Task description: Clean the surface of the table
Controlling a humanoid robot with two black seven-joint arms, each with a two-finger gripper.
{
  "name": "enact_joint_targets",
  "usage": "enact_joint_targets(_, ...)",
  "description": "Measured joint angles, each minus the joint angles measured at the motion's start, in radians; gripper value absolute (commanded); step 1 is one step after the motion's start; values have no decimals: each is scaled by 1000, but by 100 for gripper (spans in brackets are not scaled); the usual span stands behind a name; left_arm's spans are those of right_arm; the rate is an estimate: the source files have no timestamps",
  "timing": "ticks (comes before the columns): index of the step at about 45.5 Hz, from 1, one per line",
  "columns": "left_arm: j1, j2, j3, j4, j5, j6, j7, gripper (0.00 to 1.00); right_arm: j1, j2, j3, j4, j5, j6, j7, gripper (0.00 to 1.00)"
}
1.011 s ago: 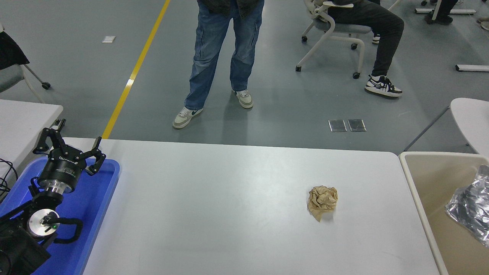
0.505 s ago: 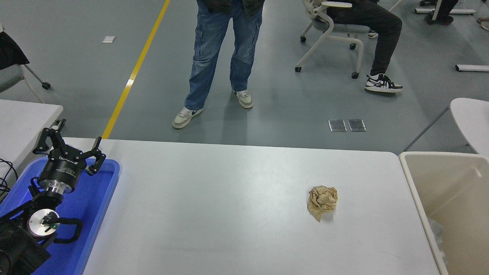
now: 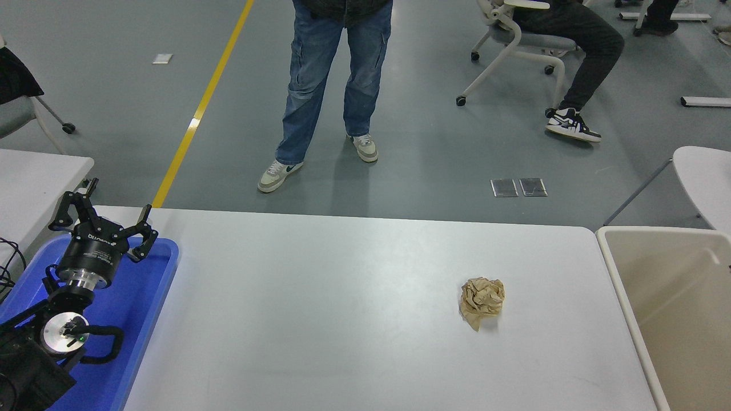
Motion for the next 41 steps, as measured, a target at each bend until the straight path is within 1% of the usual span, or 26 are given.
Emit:
enact_joint_targets(11,0,0,0,0,0,0,0,100,107,-18,119,22,5,-3,2,99)
enact_joint_targets(20,0,0,0,0,0,0,0,100,185,-40,234,85,6,-4,0,99)
enact_joint_targets(29,0,0,0,0,0,0,0,100,234,-67,376,208,7,-5,-1,99)
enact_joint_targets(41,0,0,0,0,0,0,0,100,250,-109,548,404,7,-8,-1,99)
